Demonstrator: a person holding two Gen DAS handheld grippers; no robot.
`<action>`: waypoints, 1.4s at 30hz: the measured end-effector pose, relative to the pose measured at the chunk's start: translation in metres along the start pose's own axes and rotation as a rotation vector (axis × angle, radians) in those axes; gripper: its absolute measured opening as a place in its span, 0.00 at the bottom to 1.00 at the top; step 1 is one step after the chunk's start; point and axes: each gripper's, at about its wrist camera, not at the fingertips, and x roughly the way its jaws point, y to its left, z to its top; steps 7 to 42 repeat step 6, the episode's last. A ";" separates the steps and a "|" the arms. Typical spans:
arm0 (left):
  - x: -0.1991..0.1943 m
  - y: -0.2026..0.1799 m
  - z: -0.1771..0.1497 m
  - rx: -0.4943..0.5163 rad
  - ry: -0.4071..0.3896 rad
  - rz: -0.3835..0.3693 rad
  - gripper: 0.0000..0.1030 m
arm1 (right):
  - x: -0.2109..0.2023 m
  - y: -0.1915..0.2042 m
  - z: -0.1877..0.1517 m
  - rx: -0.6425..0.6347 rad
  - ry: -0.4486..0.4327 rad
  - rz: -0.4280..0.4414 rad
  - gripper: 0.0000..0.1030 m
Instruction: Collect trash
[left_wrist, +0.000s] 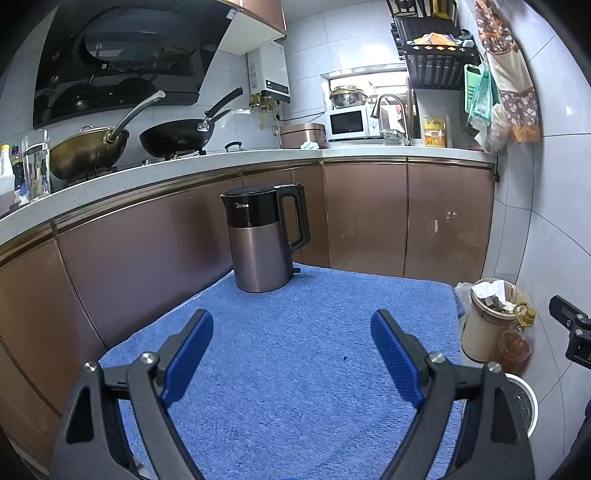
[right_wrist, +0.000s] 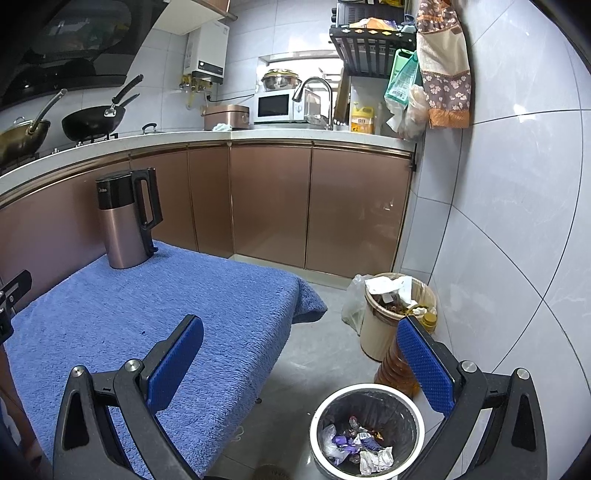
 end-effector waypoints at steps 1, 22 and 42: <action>0.000 0.000 0.000 -0.001 0.001 -0.001 0.84 | 0.000 0.000 0.000 0.001 0.000 0.000 1.00; 0.000 -0.001 0.000 -0.003 0.003 -0.004 0.84 | -0.001 -0.001 0.000 0.005 0.000 -0.002 1.00; 0.000 -0.001 0.000 -0.003 0.003 -0.004 0.84 | -0.001 -0.001 0.000 0.005 0.000 -0.002 1.00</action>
